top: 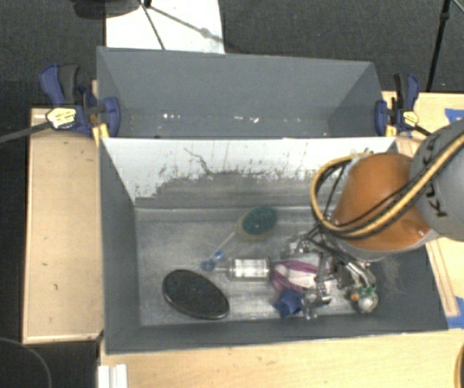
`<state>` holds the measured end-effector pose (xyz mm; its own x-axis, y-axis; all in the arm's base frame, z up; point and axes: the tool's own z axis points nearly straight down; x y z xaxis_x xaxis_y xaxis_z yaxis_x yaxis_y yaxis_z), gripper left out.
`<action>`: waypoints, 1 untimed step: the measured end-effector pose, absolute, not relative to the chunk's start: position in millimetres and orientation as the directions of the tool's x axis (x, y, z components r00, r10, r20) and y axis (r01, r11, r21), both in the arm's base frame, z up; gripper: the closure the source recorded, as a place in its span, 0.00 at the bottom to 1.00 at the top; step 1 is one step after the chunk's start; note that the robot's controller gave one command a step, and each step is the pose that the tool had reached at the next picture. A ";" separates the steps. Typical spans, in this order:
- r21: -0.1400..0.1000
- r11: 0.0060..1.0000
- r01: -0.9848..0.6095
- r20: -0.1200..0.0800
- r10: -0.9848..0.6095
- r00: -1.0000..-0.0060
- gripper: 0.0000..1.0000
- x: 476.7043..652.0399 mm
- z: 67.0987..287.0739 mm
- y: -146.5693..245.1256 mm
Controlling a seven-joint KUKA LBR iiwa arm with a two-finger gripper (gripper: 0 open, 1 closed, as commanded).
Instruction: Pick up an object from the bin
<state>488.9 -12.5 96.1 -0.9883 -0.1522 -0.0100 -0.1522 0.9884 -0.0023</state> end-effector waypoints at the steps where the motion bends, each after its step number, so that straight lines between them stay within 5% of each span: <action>1: 0.000 0.988 -0.152 0.028 -0.152 -0.988 1.00 480.6 94.3 -14.5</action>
Offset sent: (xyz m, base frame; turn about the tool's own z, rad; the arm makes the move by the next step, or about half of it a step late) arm 0.0000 0.0000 0.0000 0.0000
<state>480.6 -14.5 94.3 -0.9880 -0.1522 0.0280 -0.1522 0.9883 -0.0004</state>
